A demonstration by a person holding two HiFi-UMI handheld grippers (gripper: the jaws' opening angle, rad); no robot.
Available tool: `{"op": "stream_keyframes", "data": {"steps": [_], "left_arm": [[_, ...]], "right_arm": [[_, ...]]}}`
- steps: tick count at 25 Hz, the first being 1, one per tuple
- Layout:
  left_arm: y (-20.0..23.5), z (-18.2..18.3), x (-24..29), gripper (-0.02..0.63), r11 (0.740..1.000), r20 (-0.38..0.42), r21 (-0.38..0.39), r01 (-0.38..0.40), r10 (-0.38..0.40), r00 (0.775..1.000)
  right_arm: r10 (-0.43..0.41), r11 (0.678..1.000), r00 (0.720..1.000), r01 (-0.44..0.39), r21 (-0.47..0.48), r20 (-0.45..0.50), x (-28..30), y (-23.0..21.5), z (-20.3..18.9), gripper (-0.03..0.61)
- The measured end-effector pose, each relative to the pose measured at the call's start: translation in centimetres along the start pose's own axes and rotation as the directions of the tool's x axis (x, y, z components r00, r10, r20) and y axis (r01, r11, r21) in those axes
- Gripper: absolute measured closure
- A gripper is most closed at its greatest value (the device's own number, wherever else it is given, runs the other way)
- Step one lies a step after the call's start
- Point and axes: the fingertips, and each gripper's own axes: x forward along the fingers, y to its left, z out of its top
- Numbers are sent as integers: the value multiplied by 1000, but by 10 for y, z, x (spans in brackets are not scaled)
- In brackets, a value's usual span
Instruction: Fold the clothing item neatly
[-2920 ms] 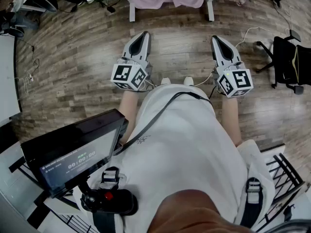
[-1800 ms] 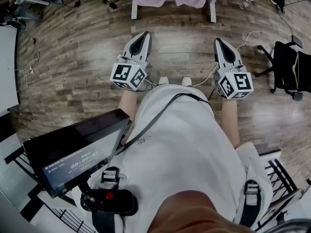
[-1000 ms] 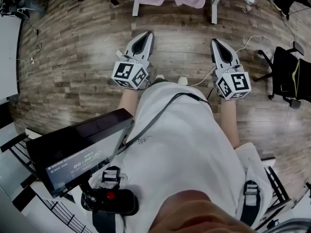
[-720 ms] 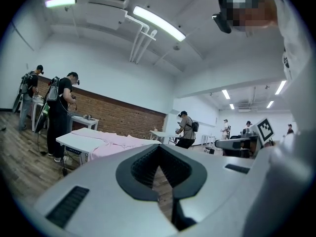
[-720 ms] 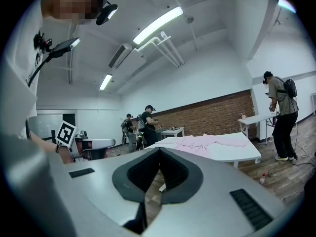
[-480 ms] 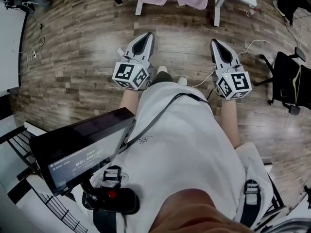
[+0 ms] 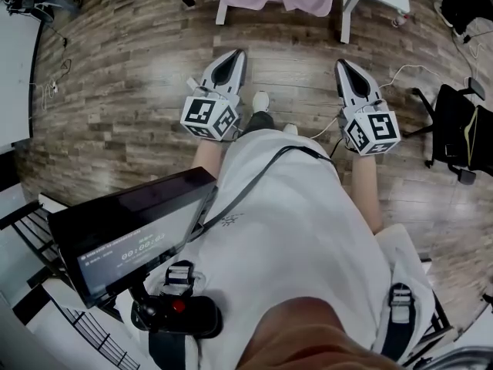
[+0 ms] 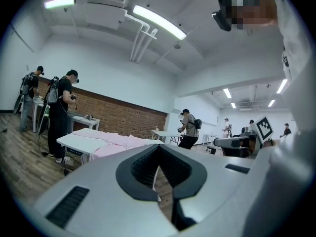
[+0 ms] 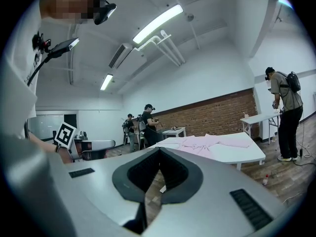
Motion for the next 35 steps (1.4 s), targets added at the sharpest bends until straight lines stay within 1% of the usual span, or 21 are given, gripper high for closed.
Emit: {"op": "stream_keyframes", "data": {"steps": [6, 11, 14, 22, 29, 35], "left_arm": [[14, -3, 16, 621, 1000, -3, -7, 17, -17, 1000], [29, 6, 32, 621, 999, -1, 10, 37, -37, 999], [39, 9, 40, 621, 999, -3, 1, 50, -50, 999], [86, 18, 75, 621, 997, -17, -21, 76, -76, 997], [90, 22, 89, 621, 992, -14, 3, 126, -126, 992], [105, 30, 99, 621, 987, -2, 9, 159, -159, 987]], "right_arm": [[-15, 1000, 1000, 15, -7, -3, 16, -7, -2, 577], [-33, 999, 999, 32, -14, -6, 37, -9, 3, 577], [-40, 999, 999, 40, -15, -9, 49, -9, 5, 577], [-71, 997, 997, 70, -13, -29, 99, -18, 11, 577], [-108, 994, 994, 108, -19, -7, 105, -20, 15, 577], [-149, 989, 989, 149, -13, 19, 115, -22, 20, 577]]}}
